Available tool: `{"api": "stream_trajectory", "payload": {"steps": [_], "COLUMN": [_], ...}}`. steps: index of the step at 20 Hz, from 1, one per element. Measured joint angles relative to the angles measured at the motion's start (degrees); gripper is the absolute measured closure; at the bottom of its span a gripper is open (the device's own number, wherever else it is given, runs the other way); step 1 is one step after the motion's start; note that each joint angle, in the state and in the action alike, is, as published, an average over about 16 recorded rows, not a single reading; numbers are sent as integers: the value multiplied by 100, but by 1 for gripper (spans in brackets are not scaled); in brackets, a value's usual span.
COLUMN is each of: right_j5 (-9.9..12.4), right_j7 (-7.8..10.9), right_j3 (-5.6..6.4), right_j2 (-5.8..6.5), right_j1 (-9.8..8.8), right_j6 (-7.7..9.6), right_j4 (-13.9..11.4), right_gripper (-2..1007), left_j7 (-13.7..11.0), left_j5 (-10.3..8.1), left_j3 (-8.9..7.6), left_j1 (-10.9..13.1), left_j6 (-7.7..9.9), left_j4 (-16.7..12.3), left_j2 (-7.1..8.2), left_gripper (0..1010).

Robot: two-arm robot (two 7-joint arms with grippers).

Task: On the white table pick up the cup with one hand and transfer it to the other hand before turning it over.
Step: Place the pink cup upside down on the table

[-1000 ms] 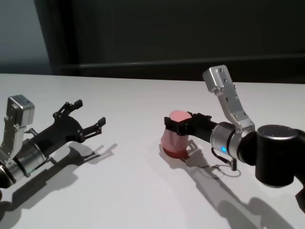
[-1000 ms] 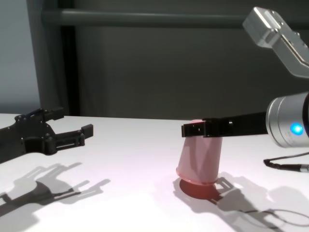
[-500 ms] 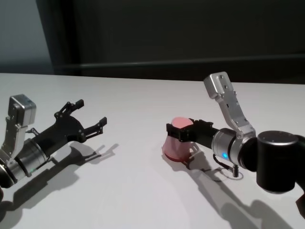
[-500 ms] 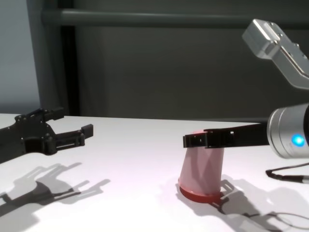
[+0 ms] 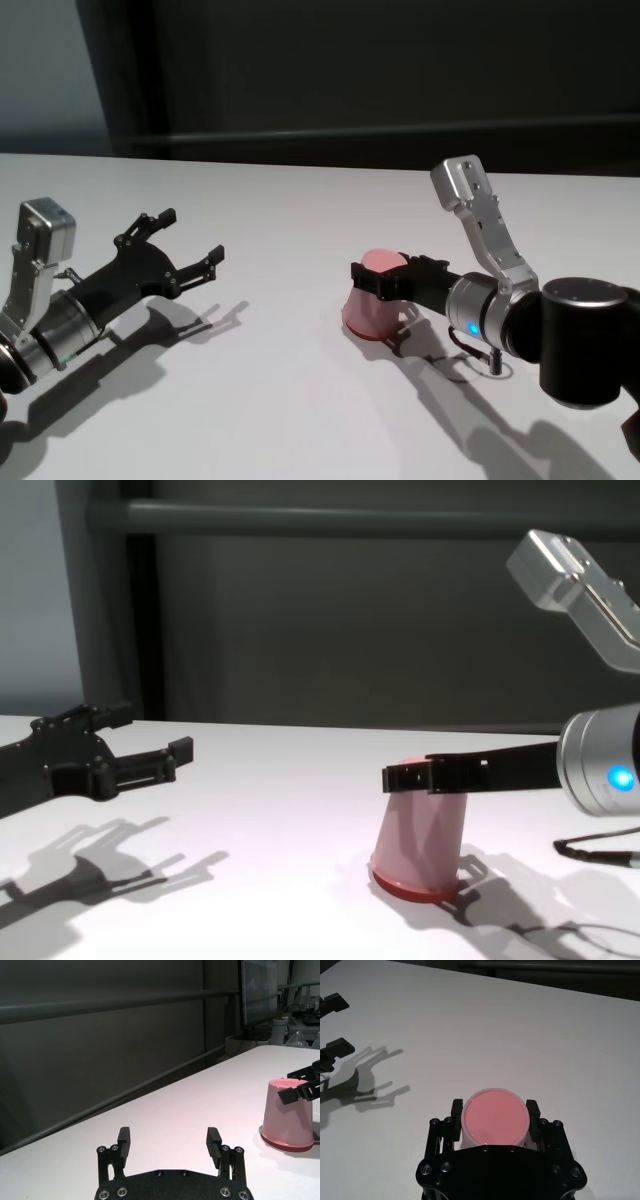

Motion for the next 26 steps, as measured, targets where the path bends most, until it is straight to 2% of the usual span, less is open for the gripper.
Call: {"api": "stream_trajectory", "payload": {"steps": [8, 20, 26], "right_j5": [7, 12, 0], "right_j7": [-4, -8, -34], "right_j3": [6, -9, 9], "right_j2": [-3, 5, -1], "right_j1": [-7, 1, 1], "right_j6": [9, 4, -8], "right_j4": [-3, -5, -31], "right_gripper": [241, 54, 7], "left_j7": [0, 0, 0], "left_j5": [0, 0, 0], "left_j3": [0, 0, 0], "left_j1": [0, 0, 0], "left_j6": [0, 0, 0], "left_j4": [0, 0, 0], "left_j2": [0, 0, 0], "left_gripper": [7, 7, 7]}}
